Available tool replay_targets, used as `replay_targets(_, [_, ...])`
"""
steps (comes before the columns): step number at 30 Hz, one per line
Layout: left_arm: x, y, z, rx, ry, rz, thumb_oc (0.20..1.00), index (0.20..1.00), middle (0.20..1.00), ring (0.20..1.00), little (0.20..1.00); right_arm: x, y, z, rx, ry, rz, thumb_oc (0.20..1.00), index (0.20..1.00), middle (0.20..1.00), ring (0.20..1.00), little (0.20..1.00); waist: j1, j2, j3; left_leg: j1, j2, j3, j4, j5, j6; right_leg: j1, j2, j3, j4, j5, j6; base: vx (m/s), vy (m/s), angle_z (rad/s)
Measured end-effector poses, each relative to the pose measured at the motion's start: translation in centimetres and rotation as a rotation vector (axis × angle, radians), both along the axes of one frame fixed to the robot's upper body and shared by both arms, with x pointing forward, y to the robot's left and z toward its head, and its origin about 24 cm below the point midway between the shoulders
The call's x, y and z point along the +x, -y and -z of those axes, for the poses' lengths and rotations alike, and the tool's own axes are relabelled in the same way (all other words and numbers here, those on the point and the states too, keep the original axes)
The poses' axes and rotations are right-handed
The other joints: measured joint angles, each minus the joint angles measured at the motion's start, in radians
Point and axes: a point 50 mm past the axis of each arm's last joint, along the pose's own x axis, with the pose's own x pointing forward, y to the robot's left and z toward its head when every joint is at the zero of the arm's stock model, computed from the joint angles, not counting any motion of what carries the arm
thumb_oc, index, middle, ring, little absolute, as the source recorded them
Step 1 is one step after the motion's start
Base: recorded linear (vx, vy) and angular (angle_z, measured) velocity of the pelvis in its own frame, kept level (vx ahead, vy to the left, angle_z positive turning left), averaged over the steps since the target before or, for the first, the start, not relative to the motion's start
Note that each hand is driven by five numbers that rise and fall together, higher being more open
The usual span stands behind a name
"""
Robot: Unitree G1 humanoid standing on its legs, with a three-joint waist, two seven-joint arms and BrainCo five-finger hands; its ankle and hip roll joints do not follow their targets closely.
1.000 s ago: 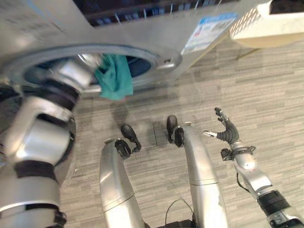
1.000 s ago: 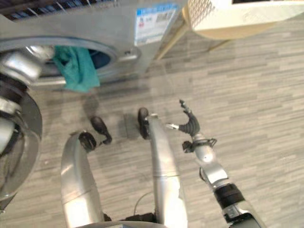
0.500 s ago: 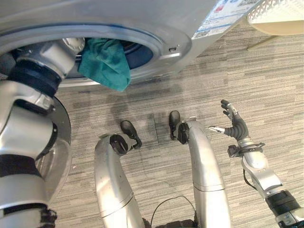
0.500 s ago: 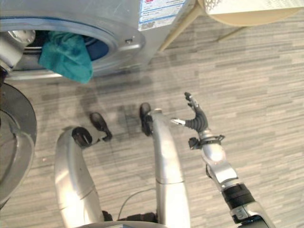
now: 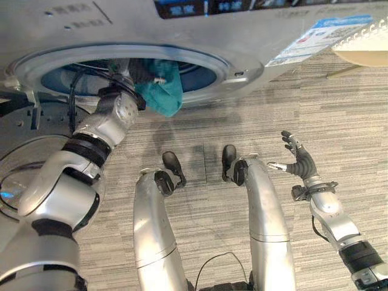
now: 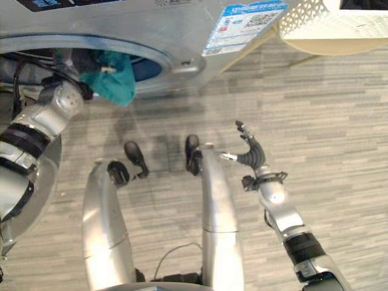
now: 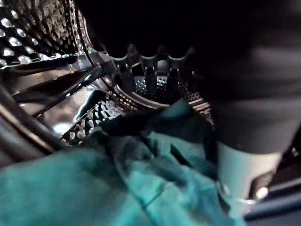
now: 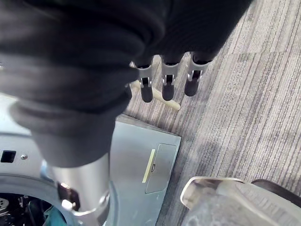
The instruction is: Grab the laundry basket,head to the washer,open it,put in the laundry and shut it.
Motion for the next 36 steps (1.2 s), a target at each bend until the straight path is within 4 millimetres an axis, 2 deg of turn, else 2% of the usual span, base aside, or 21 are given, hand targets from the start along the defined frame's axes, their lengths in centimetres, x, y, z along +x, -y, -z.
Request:
replay_targets(4, [0.4,-1.7,1.7,0.108,-0.080,-0.121,1.000,1.000,1.000,1.000,1.000,0.4,0.1,-1.0,-0.013,0.033,-0.002,1.000,1.000,1.000,1.000,1.000,-0.007,-0.001,-0.015,-0.056,0.000,-0.007,0.025,0.001,0.001,-0.051,-0.001,-0.002,0.019,0.001,0.000,0.00,0.000,0.00])
replay_targets(6, [0.6,-1.6,1.2,0.184,-0.074,-0.135,1.000,1.000,1.000,1.000,1.000,0.4,0.7,-1.4,-0.044,0.041,0.002,1.000,1.000,1.000,1.000,1.000,-0.009,-0.001,-0.015,-0.091,0.001,-0.010,0.045,-0.002,0.005,-0.082,-0.004,-0.003,0.035,0.001,0.000,0.00,0.000,0.00])
replay_targets(7, [0.7,-1.4,0.9,0.210,-0.079,-0.135,0.846,0.846,0.846,0.846,0.846,0.4,1.0,-1.6,-0.056,0.045,0.003,1.000,1.000,1.000,1.000,1.000,-0.011,-0.001,-0.015,-0.103,0.001,-0.010,0.053,-0.004,0.007,-0.094,-0.004,-0.001,0.042,0.000,0.001,0.00,0.000,0.00])
replay_targets(8, [0.8,-1.3,0.7,0.227,-0.082,-0.135,0.200,0.200,0.200,0.200,0.200,0.4,1.1,-1.7,-0.059,0.046,0.006,1.000,1.000,1.000,1.000,1.000,-0.012,-0.001,-0.015,-0.110,0.002,-0.010,0.061,-0.006,0.009,-0.102,-0.003,0.001,0.047,0.001,0.001,0.00,0.020,-0.07])
replay_targets(12, [0.7,-1.4,0.4,0.260,-0.077,-0.140,0.200,0.200,0.200,0.200,0.200,0.3,1.4,-1.7,-0.057,0.044,0.012,1.000,1.000,1.000,1.000,1.000,-0.014,-0.002,-0.014,-0.120,0.008,-0.008,0.079,-0.012,0.011,-0.115,0.005,0.012,0.058,-0.003,0.008,0.01,-0.005,-0.08])
replay_targets(16, [0.6,-1.4,0.5,0.216,-0.063,-0.138,0.200,0.200,0.200,0.200,0.200,0.0,1.6,-1.0,-0.054,0.020,0.022,1.000,1.000,1.000,1.000,1.000,-0.024,-0.004,-0.013,-0.120,0.006,-0.008,0.081,-0.013,0.008,-0.115,0.010,0.018,0.057,-0.001,0.011,0.00,0.000,-0.01])
replay_targets(19, [0.0,-1.0,0.6,-0.038,-0.035,-0.054,0.200,0.200,0.200,0.200,0.200,-0.2,1.3,0.0,-0.020,-0.006,0.044,1.000,1.000,1.000,1.000,1.000,-0.025,-0.004,-0.013,-0.118,0.003,-0.008,0.081,-0.012,0.015,-0.114,0.011,0.019,0.056,0.002,0.016,0.00,0.000,0.00])
replay_targets(23, [-0.2,-0.5,0.4,-0.274,-0.028,0.030,0.200,0.200,0.200,0.200,0.200,-0.1,0.5,1.0,0.021,-0.034,0.054,1.000,1.000,1.000,1.000,1.000,-0.023,-0.004,-0.013,-0.108,0.001,-0.008,0.079,-0.013,0.016,-0.103,0.010,0.019,0.056,0.007,0.014,0.00,0.000,0.00])
replay_targets(24, [-0.2,-0.2,-0.9,-0.498,0.022,0.094,0.200,0.200,0.200,0.200,0.200,-0.1,0.3,1.3,0.018,-0.048,0.051,1.000,1.000,1.000,1.000,1.000,-0.022,-0.004,-0.013,-0.107,0.000,-0.007,0.079,-0.012,0.017,-0.102,0.010,0.019,0.056,0.008,0.014,0.00,0.000,0.00])
replay_targets(27, [-0.5,0.7,-2.9,-0.689,0.087,0.196,0.200,0.200,0.200,0.200,0.200,-0.1,0.0,1.3,0.021,-0.043,0.044,1.000,1.000,1.000,1.000,1.000,-0.034,-0.004,-0.013,-0.101,0.000,-0.004,0.079,-0.011,0.019,-0.098,0.007,0.023,0.056,0.009,0.019,0.00,0.000,0.00])
replay_targets(30, [-1.1,2.0,-4.5,-0.727,0.139,0.294,0.200,0.200,0.200,0.200,0.200,-0.1,-0.1,1.2,0.021,-0.042,0.042,1.000,1.000,1.000,1.000,1.000,-0.042,-0.004,-0.013,-0.088,0.002,0.010,0.062,-0.009,0.022,-0.096,0.009,0.033,0.044,0.007,0.024,0.00,0.000,0.00])
replay_targets(32, [-1.2,2.0,-4.8,-0.730,0.155,0.302,0.200,0.200,0.200,0.200,0.200,-0.1,-0.1,1.2,0.020,-0.042,0.041,1.000,1.000,1.000,1.000,1.000,-0.043,-0.002,-0.014,-0.080,0.001,0.014,0.046,-0.007,0.023,-0.092,0.015,0.037,0.027,0.012,0.027,0.00,0.018,-0.08])
replay_targets(35, [-0.9,0.9,-5.6,-0.751,0.199,0.243,0.200,0.200,0.200,0.200,0.200,0.0,-0.1,1.1,0.019,-0.039,0.042,1.000,1.000,1.000,1.000,1.000,-0.051,-0.001,-0.015,-0.078,0.001,0.015,0.028,-0.006,0.020,-0.092,0.020,0.037,0.009,0.019,0.033,0.00,0.014,-0.05])
replay_targets(36, [-0.8,-0.2,-6.9,-0.784,0.257,0.187,0.200,0.200,0.200,0.200,0.200,0.1,-0.2,0.9,0.021,-0.030,0.041,1.000,1.000,1.000,1.000,1.000,-0.052,-0.001,-0.015,-0.078,0.002,0.017,0.015,-0.004,0.017,-0.092,0.025,0.037,-0.008,0.028,0.025,0.00,0.014,-0.05])
